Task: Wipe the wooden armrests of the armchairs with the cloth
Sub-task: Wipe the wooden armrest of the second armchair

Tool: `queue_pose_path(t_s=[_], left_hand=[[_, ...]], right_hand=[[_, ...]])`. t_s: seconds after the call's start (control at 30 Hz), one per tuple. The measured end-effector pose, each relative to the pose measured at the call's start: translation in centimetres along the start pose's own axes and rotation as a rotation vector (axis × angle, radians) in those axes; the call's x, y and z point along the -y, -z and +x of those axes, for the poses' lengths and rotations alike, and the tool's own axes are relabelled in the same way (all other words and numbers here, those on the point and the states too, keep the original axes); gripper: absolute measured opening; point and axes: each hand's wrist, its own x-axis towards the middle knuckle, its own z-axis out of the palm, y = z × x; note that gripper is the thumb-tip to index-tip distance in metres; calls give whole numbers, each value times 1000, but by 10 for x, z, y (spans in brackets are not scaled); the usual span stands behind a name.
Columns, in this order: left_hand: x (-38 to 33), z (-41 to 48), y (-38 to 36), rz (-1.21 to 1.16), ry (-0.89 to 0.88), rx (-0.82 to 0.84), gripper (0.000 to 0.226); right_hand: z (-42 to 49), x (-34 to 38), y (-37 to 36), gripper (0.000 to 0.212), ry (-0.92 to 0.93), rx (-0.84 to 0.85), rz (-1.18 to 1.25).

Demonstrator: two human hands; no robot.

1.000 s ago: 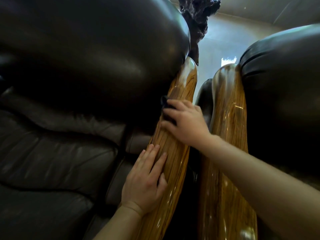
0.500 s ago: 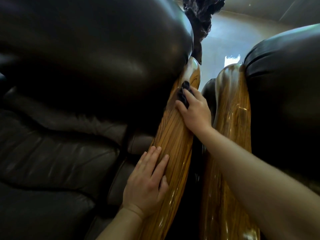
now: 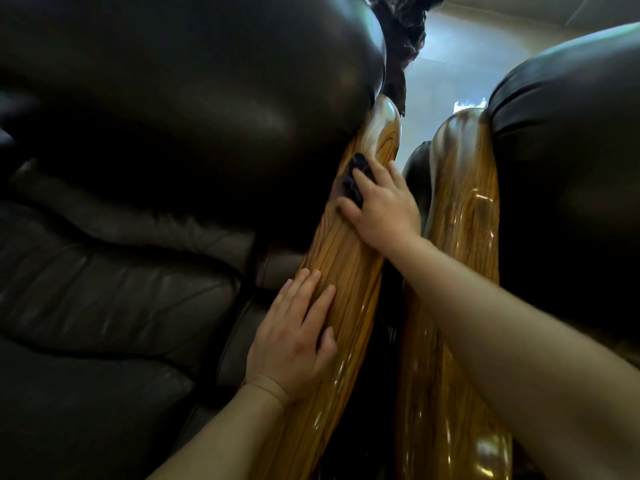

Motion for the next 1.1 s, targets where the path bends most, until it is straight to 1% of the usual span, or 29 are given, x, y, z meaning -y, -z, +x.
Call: queue_pose_path(t_s=[0.03,0.07,0.2,0.27,0.37,0.43,0.47,0.5,0.57,0.6,0.63,0.73,0.87,1.03,1.1], left_hand=[[0,0,-1,2,0,-5,55],[1,-1,-2,3,-2,-13,53],[2,-3,-3,-58,8,-65,43],[3,-5,-4,-92,12,-123,37],[3,-9,-5,-128,16,-179,29],[3,-9,-6,-123,0,-192,30],[3,-9,-6,-118,-6,-198,31],[3,-9,-6,-117,-7,-196,33],[3,-10,-5,-131,16,-184,35],[3,-10,-5,-136,21,-183,36],[3,-10,-5,-137,19,-186,38],[3,-10,-5,-142,9,-192,43],[1,-13,-1,-188,30,-180,47],[2,-17,5,-138,-44,-36,54],[5,-31,7,-130,-37,7,57]], right_hand=[[9,5,-1,64,-15,5,-37],[11,10,-3,61,9,-4,-68],[-37,29,-2,46,278,-73,-70],[-73,27,-2,42,341,-61,-3],[-129,13,-6,41,510,-19,29],[-130,-3,-3,44,627,13,2],[-119,-7,-2,45,604,17,-9],[-103,-6,0,48,503,19,5],[-68,2,4,54,190,21,105],[-54,7,3,55,71,17,127],[-47,12,0,56,13,0,110],[-54,19,-6,55,19,-25,61],[-98,28,-8,53,84,-64,6],[-143,38,-18,53,146,-60,-33],[-158,40,-22,52,170,-61,-39]])
